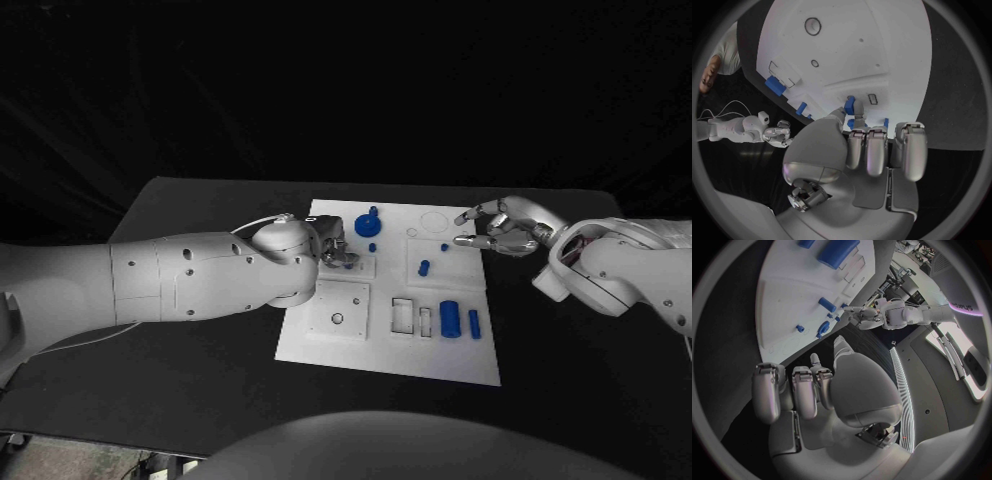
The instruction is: Assemble the parts on the task board
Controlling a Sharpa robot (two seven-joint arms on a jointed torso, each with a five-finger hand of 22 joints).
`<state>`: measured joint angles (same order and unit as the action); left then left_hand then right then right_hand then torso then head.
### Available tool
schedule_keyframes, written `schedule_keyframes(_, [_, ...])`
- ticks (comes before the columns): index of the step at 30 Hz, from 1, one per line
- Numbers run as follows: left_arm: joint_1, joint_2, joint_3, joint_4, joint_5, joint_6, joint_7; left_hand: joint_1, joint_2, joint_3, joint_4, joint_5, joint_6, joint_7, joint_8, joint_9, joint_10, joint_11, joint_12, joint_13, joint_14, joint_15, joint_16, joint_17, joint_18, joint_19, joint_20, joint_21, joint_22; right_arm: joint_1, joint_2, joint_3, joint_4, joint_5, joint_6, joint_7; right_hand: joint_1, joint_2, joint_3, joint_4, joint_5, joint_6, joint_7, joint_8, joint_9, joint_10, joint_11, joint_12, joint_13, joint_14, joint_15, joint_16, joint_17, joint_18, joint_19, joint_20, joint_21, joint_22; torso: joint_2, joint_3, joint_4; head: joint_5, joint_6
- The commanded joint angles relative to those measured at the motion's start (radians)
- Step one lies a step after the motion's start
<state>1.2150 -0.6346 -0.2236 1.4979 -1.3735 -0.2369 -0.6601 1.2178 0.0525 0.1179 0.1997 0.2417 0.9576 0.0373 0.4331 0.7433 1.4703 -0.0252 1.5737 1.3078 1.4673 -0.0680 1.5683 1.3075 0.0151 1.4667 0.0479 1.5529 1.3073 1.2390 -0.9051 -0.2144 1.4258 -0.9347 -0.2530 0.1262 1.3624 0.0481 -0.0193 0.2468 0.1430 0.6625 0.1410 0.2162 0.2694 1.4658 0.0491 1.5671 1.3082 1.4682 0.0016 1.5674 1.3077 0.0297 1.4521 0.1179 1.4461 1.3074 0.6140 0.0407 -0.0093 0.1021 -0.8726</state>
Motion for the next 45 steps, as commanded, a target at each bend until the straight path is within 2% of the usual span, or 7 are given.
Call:
schedule_keyframes(1, [-0.002,0.003,-0.001,0.000,0.012,0.027,0.009,-0.006,-0.003,0.000,0.007,-0.004,0.007,-0.001,0.003,0.000,0.100,-0.005,-0.003,0.263,0.104,-0.009,0.002,0.263,-0.007,0.080,-0.010,-0.002,0.238,-0.001,0.001,0.000,0.000,-0.001,0.004,0.006,0.009,0.003,0.002,-0.006,0.005,-0.007,-0.003,-0.004,-0.001,0.105,0.007,0.004,0.263,0.103,0.006,0.003,0.263,0.010,-0.007,0.002,-0.004,0.211,0.000,0.0000,0.0003,0.000,0.000])
schedule_keyframes(29, [-0.004,0.016,-0.001,-0.014,0.019,0.033,0.011,-0.004,-0.012,0.002,0.017,-0.011,-0.009,0.003,-0.008,0.003,0.100,-0.003,-0.003,0.263,0.104,-0.009,0.002,0.263,-0.006,0.079,-0.010,-0.003,0.237,-0.002,0.003,0.000,-0.003,0.003,0.005,0.007,0.009,0.003,0.001,-0.007,0.005,-0.009,-0.002,-0.005,-0.002,0.105,0.008,0.004,0.263,0.103,0.006,0.003,0.263,0.010,-0.008,0.002,-0.005,0.210,-0.001,0.0003,0.0003,0.003,0.000])
schedule_keyframes(33, [-0.004,0.015,-0.001,-0.015,0.019,0.034,0.011,-0.013,-0.016,-0.002,0.033,-0.034,-0.023,0.009,-0.017,0.005,0.100,0.002,-0.003,0.263,0.104,-0.005,0.002,0.263,-0.006,0.078,-0.008,-0.004,0.236,-0.002,0.003,0.000,-0.004,0.003,0.006,0.008,0.007,0.004,-0.001,-0.006,0.004,-0.009,-0.002,-0.005,-0.003,0.105,0.008,0.004,0.263,0.103,0.006,0.003,0.263,0.011,-0.009,0.002,-0.006,0.210,-0.001,-0.0001,0.0000,0.002,0.000])
schedule_keyframes(40, [-0.005,0.014,-0.001,-0.013,0.019,0.030,0.012,-0.017,-0.020,-0.006,0.039,-0.041,-0.027,0.012,-0.016,0.009,0.100,0.004,-0.003,0.263,0.104,-0.003,0.002,0.263,-0.006,0.079,-0.007,-0.004,0.237,-0.003,0.003,0.000,-0.005,0.003,0.005,0.009,0.007,0.004,-0.001,-0.006,0.004,-0.009,-0.002,-0.005,-0.003,0.105,0.008,0.004,0.263,0.103,0.006,0.003,0.263,0.011,-0.009,0.002,-0.006,0.210,-0.001,-0.0004,0.0001,0.002,0.000])
schedule_keyframes(45, [-0.005,0.013,-0.001,-0.012,0.019,0.031,0.012,-0.047,-0.028,-0.026,0.075,-0.082,-0.035,0.018,-0.015,0.020,0.100,0.009,-0.003,0.263,0.104,0.002,0.002,0.263,-0.006,0.080,-0.002,-0.003,0.238,-0.003,0.004,0.000,-0.005,0.003,0.006,0.009,0.007,0.004,-0.001,-0.006,0.004,-0.009,-0.002,-0.005,-0.003,0.105,0.008,0.004,0.263,0.103,0.006,0.003,0.263,0.011,-0.009,0.002,-0.006,0.210,0.000,0.0000,0.0003,0.002,0.000])
